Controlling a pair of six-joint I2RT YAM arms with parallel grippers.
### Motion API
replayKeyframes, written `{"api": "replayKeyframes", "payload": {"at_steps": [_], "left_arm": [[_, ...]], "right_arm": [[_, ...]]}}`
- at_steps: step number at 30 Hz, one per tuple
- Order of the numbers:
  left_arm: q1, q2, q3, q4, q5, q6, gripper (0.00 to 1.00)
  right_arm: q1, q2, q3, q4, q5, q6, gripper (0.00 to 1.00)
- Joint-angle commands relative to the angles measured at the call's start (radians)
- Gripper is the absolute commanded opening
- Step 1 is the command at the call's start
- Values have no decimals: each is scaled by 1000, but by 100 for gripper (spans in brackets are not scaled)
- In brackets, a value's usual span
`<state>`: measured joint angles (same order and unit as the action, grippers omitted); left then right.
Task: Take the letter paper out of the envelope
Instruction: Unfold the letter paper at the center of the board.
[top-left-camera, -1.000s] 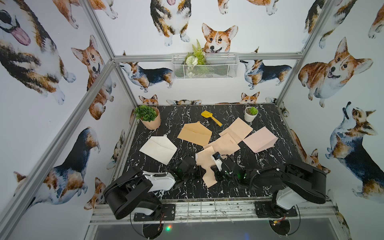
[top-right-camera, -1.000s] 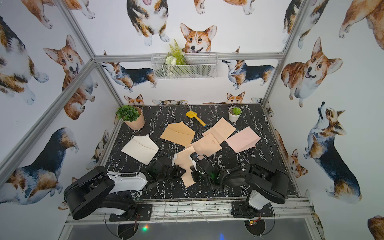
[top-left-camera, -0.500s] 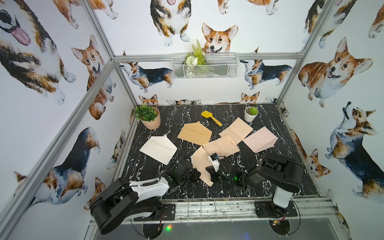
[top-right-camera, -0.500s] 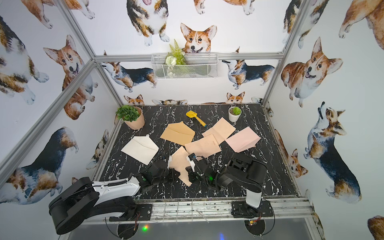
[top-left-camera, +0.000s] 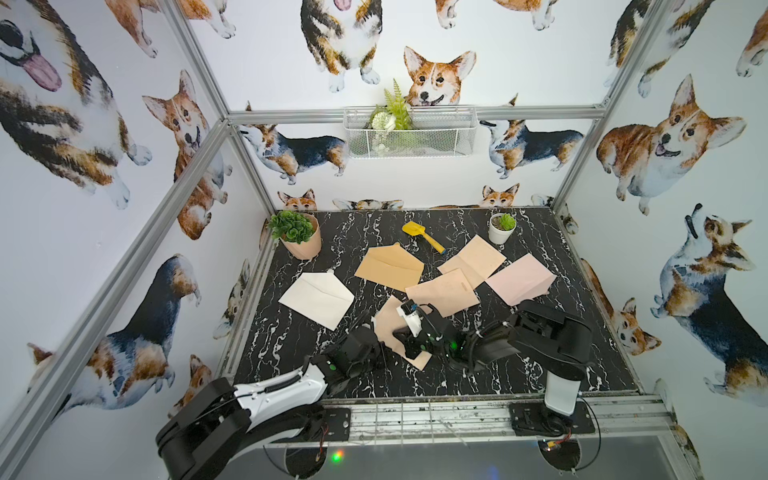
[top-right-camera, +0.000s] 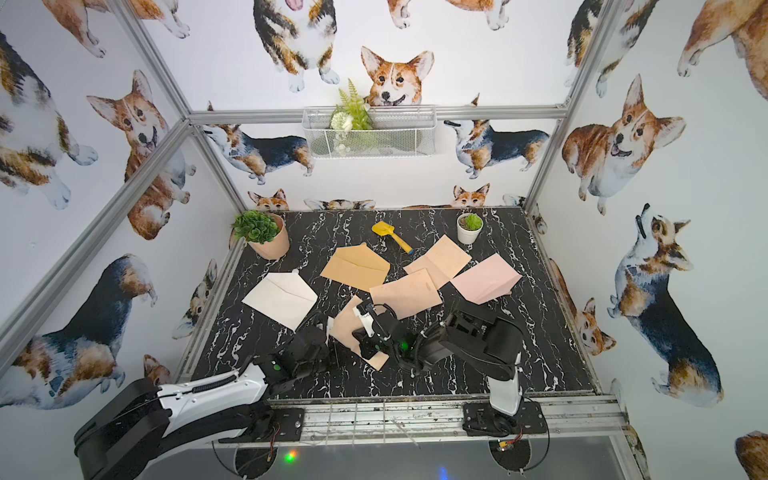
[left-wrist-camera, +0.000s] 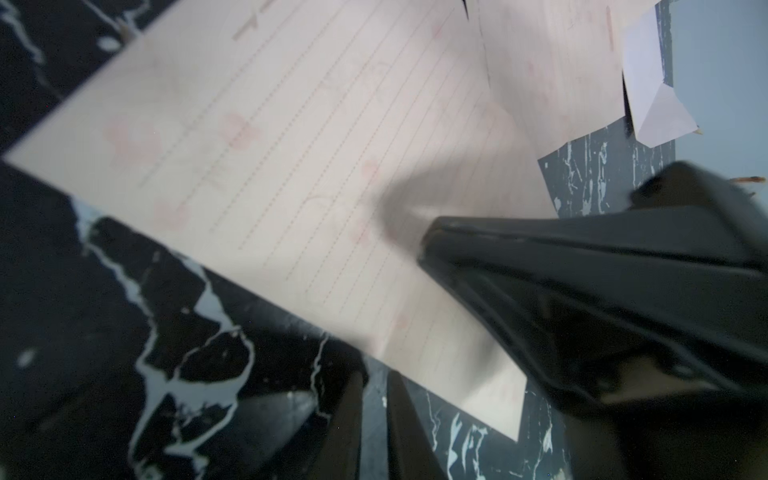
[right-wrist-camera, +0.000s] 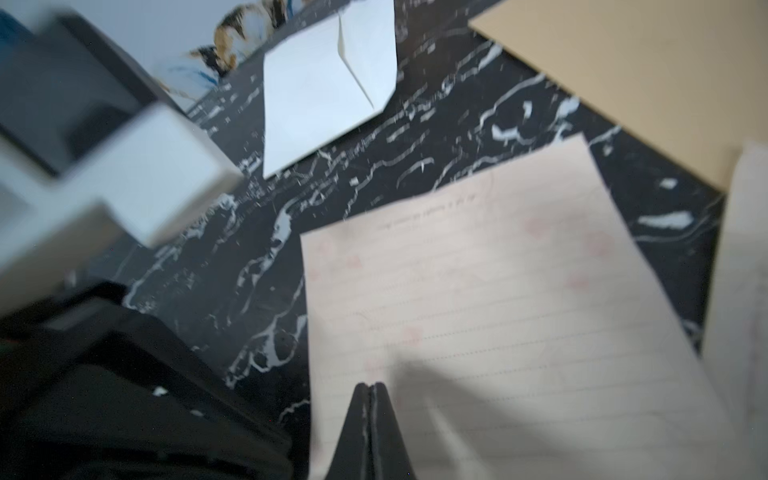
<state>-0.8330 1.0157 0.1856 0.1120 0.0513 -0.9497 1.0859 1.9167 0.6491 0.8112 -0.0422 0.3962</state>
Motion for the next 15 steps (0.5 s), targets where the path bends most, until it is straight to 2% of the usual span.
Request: {"api": "replayKeyframes", "payload": {"at_steps": [1, 6, 12, 15], "left_arm": [[-1, -51, -5, -112, -41, -9, 16], [0, -156, -31, -160, -70, -25, 16], [1, -279, -39, -206, -102, -35, 16], [0, -287, -24, -222, -119, -29, 16]], "right_arm": [[-16, 82, 9, 63, -62, 33, 0], [-32, 196, -54, 297, -67, 60, 0], [-43, 320, -46, 419, -130, 106, 0], [-42, 341, -24, 410, -148, 110, 0]]}}
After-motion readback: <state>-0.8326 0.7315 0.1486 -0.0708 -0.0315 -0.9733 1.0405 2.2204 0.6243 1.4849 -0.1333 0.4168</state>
